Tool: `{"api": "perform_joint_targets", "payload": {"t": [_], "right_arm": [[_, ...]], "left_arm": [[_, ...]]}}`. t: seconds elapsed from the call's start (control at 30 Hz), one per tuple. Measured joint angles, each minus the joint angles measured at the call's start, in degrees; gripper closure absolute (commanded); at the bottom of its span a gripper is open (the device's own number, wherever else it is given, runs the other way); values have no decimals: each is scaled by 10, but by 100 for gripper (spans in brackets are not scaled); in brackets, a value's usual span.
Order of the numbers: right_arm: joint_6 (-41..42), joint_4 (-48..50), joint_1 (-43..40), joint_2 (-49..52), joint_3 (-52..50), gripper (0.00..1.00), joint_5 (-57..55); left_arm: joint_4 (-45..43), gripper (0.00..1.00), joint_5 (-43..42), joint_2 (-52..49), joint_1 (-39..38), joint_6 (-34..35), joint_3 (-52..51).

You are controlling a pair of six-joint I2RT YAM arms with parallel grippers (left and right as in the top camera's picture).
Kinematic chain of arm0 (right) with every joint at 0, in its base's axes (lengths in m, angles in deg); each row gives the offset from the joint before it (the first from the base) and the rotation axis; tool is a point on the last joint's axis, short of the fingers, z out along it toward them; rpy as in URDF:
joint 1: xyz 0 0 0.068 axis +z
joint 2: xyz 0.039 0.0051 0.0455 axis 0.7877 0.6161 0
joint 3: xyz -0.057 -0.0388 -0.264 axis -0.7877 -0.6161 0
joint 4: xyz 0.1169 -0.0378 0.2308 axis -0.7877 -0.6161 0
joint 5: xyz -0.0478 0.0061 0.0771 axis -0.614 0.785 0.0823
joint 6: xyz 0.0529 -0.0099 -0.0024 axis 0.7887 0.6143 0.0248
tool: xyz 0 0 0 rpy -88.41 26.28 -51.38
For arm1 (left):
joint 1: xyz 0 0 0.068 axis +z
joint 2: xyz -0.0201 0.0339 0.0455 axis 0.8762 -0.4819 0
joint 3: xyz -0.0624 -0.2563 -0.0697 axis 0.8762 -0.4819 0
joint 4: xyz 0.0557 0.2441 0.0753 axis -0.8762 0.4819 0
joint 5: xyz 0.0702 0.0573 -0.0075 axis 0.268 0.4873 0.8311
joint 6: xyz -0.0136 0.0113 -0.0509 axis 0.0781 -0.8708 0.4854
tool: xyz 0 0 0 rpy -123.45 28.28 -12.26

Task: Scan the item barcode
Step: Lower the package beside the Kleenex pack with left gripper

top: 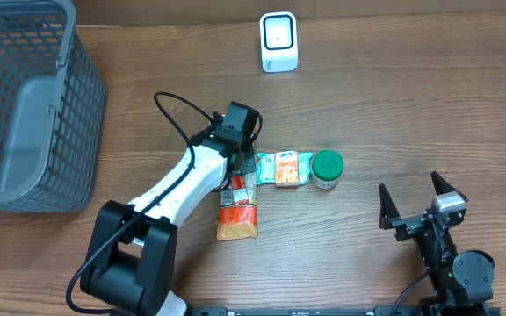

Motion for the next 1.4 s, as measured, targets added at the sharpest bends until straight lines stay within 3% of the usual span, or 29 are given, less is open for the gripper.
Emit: {"api": "perform_joint_targets", "payload": {"t": [0.1,0.43,0.63,0.97,1.17,1.4], "right_arm": [[0,0,0,0,0,0,0],[0,0,0,0,0,0,0],[0,0,0,0,0,0,0],[0,0,0,0,0,0,0],[0,0,0,0,0,0,0],[0,0,0,0,0,0,0]], "left_arm": [[-7,87,5,0,0,-10,0],[-11,71,10,0,0,-21,0],[-11,69,10,0,0,-22,0],[1,69,3,0,0,-21,-6],[5,80,-8,-10,0,-15,-9],[-23,80,-10,-12,0,-33,-9]]}}
